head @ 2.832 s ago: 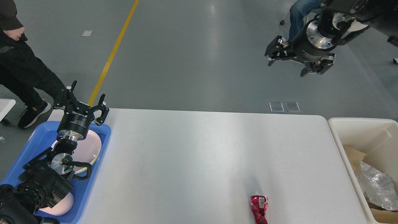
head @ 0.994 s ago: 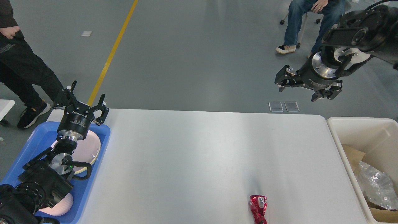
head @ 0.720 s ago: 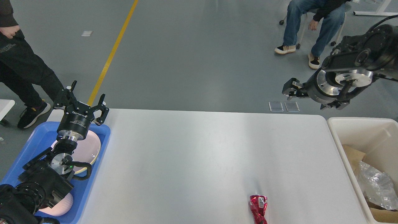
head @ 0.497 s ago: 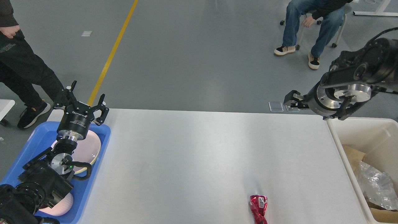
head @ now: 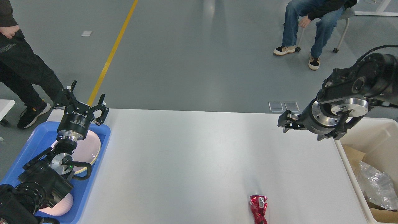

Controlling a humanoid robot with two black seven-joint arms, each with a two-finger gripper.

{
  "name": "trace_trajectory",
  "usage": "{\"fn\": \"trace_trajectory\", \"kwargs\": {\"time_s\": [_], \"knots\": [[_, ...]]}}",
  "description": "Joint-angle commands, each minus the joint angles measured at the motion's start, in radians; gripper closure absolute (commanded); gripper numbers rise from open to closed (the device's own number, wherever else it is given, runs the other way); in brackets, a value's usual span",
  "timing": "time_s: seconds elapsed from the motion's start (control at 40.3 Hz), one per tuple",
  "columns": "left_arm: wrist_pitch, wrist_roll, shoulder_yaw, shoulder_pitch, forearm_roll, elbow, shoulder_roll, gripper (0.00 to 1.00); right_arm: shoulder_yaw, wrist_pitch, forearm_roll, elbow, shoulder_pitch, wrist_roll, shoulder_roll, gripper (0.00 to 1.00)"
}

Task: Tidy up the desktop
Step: 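Lower the open right gripper onto the red crushed can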

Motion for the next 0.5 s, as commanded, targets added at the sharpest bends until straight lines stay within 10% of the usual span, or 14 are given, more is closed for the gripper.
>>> {"fn": "trace_trajectory", "kwargs": {"time_s": [0.0, 0.472], "knots": [[0.000, 0.000, 0.000, 0.000, 0.000, 0.000, 0.000, 0.04, 0.018, 0.017, 0.000, -0.004, -0.021, -0.002, -0.014, 0.00], [0.000, 0.001, 0.000, 0.000, 0.000, 0.000, 0.000, 0.04, 0.019, -0.129, -0.020, 0.010, -0.291, -0.002, 0.098, 0.00]]}}
